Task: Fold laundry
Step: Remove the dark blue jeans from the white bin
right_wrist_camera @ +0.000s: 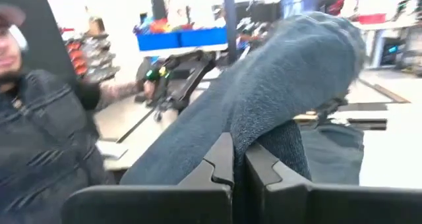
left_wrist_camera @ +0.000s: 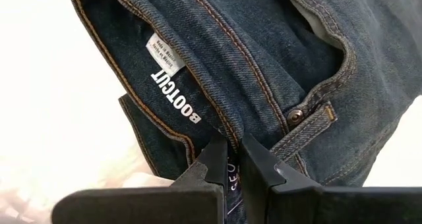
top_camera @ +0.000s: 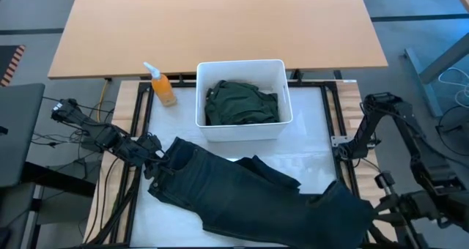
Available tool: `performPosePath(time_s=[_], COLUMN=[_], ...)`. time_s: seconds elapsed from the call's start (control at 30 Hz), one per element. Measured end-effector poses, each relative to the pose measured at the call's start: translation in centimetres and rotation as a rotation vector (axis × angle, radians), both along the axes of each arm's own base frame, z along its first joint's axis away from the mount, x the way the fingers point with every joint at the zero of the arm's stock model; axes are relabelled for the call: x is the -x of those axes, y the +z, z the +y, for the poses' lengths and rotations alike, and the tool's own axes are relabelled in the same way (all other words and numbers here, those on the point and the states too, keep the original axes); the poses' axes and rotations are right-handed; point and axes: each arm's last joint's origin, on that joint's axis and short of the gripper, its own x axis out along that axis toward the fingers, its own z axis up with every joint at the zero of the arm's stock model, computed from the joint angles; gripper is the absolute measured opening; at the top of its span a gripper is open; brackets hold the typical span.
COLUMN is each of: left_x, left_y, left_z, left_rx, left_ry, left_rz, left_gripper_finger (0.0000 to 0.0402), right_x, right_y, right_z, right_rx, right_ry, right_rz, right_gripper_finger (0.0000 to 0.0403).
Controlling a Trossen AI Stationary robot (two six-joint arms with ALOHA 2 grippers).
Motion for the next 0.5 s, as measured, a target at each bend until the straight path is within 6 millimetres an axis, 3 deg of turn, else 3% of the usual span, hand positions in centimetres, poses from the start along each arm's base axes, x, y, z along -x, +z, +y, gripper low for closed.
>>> performPosePath(time_s=[0.17, 0.33, 0.5], left_x=[-0.8, -1.6, -1.8], left_y=[0.7, 1.6, 3.5], left_z=[-0.4, -0.9, -1.0], left_rx=[0.020, 0.029, 0.034], left_ry=[-0.032, -0.089, -0.124], left_rz=[-0.113, -0.244, -0.327], left_gripper_finger=[0.0002, 0.0002, 0.0002], right_x=[-1.3, -4.8, -8.8], right_y=[-0.1, -0.3, -0.8], right_z=[-0.6, -1.2, -3.4], right_rx=[0.002, 0.011, -0.058], right_ry=[-0.056, -0.166, -0.165], right_rz=[0.000, 0.023, 0.176], right_gripper_finger=[0.0028, 0.0038, 0.0067])
